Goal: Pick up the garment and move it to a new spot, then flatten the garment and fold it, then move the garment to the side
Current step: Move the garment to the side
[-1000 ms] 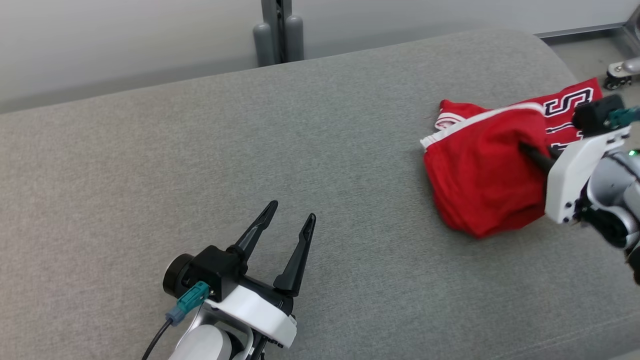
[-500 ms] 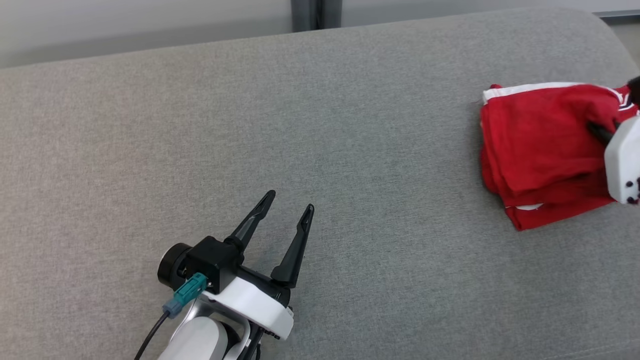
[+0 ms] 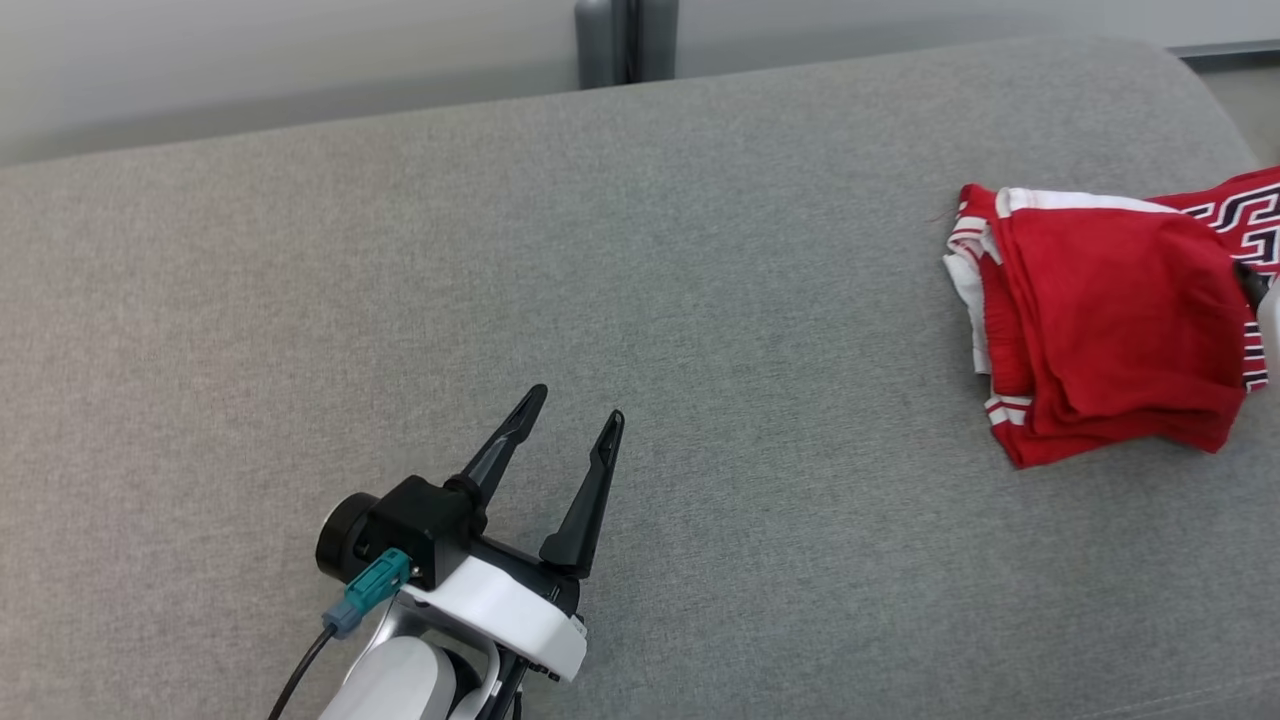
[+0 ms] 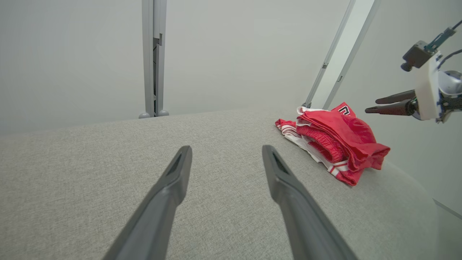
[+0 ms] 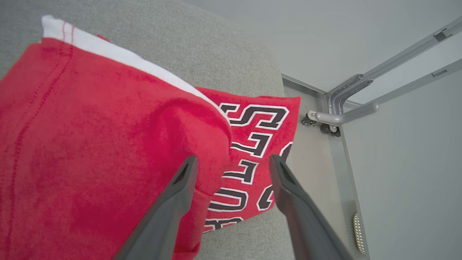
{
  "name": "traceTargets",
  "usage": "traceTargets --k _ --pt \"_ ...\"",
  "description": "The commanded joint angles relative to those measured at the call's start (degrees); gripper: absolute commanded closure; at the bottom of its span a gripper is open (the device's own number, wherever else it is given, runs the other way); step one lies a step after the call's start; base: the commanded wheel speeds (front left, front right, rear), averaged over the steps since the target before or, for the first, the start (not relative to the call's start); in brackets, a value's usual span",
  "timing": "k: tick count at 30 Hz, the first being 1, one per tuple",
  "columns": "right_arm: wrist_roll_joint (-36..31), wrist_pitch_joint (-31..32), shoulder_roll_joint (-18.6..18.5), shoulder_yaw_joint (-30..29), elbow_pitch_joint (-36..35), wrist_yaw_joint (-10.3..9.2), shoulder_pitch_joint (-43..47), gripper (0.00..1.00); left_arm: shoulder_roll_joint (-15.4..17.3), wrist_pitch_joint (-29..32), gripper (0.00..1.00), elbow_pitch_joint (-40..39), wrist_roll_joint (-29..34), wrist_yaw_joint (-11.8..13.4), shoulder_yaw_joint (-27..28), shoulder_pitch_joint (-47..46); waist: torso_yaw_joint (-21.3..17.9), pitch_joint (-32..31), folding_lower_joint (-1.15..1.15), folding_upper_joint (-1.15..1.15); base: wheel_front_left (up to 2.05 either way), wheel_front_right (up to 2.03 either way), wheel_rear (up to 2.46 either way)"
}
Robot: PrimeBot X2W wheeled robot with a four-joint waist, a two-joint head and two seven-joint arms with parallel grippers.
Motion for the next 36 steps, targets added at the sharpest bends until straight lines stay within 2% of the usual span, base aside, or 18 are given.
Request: traceTargets --k 1,5,10,13,19,23,26,30,34,36 --pt "-0.5 -1.7 0.9 -0.8 2.0 -0.02 -1.1 0.0 0.0 -0.4 0.0 0.2 -0.6 0.3 0.2 0.4 -0.8 -1.4 0.0 0.0 0.0 0.0 0.0" --pt "0.6 -7.5 2.3 -3.6 3.3 -0.02 -2.2 0.0 0.3 -1.2 0.0 0.6 -1.3 0.6 1.0 1.3 -1.4 -3.9 0.0 0.0 0.0 0.0 0.0" --pt "3.7 -16.5 3.3 -7.7 0.6 -0.02 0.3 0.0 1.4 -2.3 0.0 0.1 -2.2 1.8 3.4 2.7 -1.3 -7.8 0.0 0.0 0.0 0.0 0.0" --pt "4.6 -18.6 2.9 -9.1 -1.3 -0.02 1.9 0.0 2.2 -2.8 0.0 -0.4 -2.8 2.5 4.8 3.4 -1.0 -9.2 0.0 0.0 0.0 0.0 0.0" --pt "5.3 -21.1 0.4 -14.8 -11.7 -0.02 10.1 0.0 4.6 -3.5 0.0 -2.9 -4.0 4.8 9.3 6.4 0.4 -12.4 0.0 0.0 0.0 0.0 0.0" --pt "2.3 -21.1 -0.3 -25.6 -22.2 -0.02 18.8 0.0 5.8 -3.7 0.0 -4.0 -4.9 5.9 11.4 8.8 1.3 -13.9 0.0 0.0 0.0 0.0 0.0" --pt "-2.0 -21.1 2.1 -35.9 -30.0 -0.02 29.2 0.0 5.7 -3.8 0.0 -4.3 -5.3 6.3 11.5 10.2 2.3 -14.6 0.0 0.0 0.0 0.0 0.0" --pt "-9.6 -21.1 7.5 -47.3 -39.1 -0.02 43.3 0.0 5.1 -4.0 0.0 -3.6 -4.6 7.7 11.2 11.9 3.7 -15.4 0.0 0.0 0.0 0.0 0.0" --pt "-16.1 -21.0 13.1 -52.5 -46.4 -0.02 53.4 0.0 4.2 -4.4 0.0 -2.1 -5.1 7.9 11.4 13.1 4.6 -15.8 0.0 0.0 0.0 0.0 0.0" --pt "-18.5 -20.1 14.8 -54.0 -49.0 -0.02 56.5 0.0 3.6 -4.7 0.0 -1.1 -5.7 7.7 12.0 13.6 4.8 -15.9 0.0 0.0 0.0 0.0 0.0"
